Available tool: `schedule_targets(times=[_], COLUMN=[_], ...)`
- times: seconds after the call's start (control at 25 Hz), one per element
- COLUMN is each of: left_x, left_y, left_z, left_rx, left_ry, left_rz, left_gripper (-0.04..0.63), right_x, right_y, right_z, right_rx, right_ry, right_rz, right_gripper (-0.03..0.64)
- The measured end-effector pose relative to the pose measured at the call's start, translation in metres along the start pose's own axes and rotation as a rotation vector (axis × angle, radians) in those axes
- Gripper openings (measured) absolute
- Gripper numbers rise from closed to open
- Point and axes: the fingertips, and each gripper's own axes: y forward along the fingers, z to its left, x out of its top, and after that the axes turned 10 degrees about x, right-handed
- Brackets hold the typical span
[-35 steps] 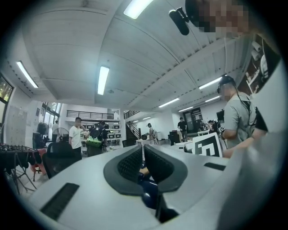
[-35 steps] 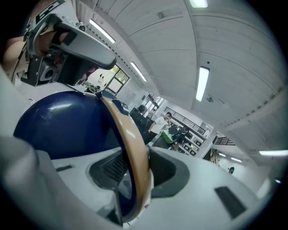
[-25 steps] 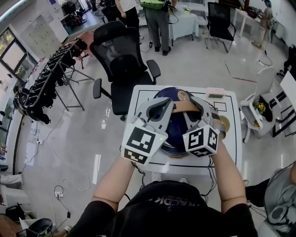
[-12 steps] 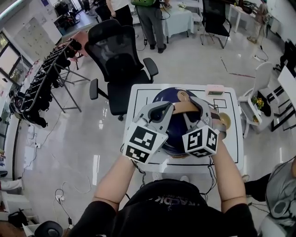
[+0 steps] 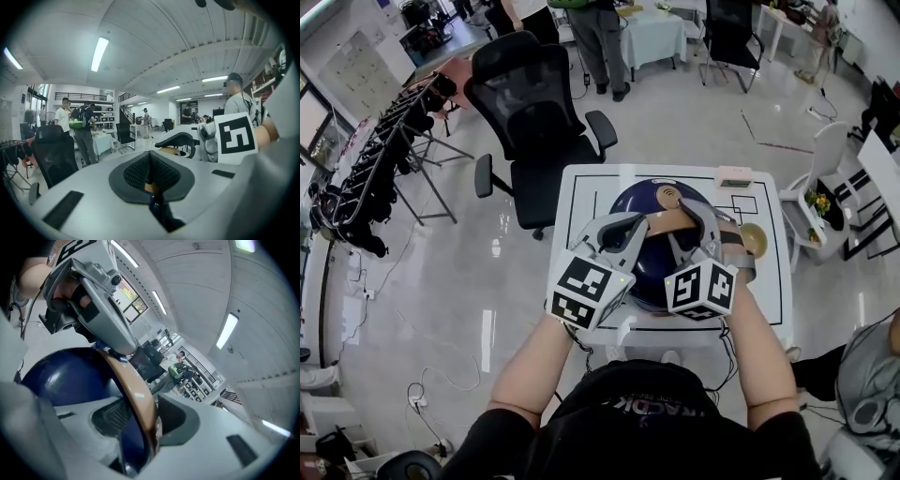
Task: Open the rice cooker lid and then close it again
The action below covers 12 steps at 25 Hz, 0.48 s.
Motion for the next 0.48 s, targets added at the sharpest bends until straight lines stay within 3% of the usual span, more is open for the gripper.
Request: schedule_targets(times=[0.48], left_x=[-0.031], left_y=[-0.002], left_z=[0.01], left_rx=[-0.007], left_ry=[-0.048], left_rz=[0.018], left_gripper=[0.003], right_x=[0.001], right_y=[0.013], right_z=[0.019], right_rx=[-0.005], right_ry=[-0.079], right_rz=[0.068], right_gripper=[0.17])
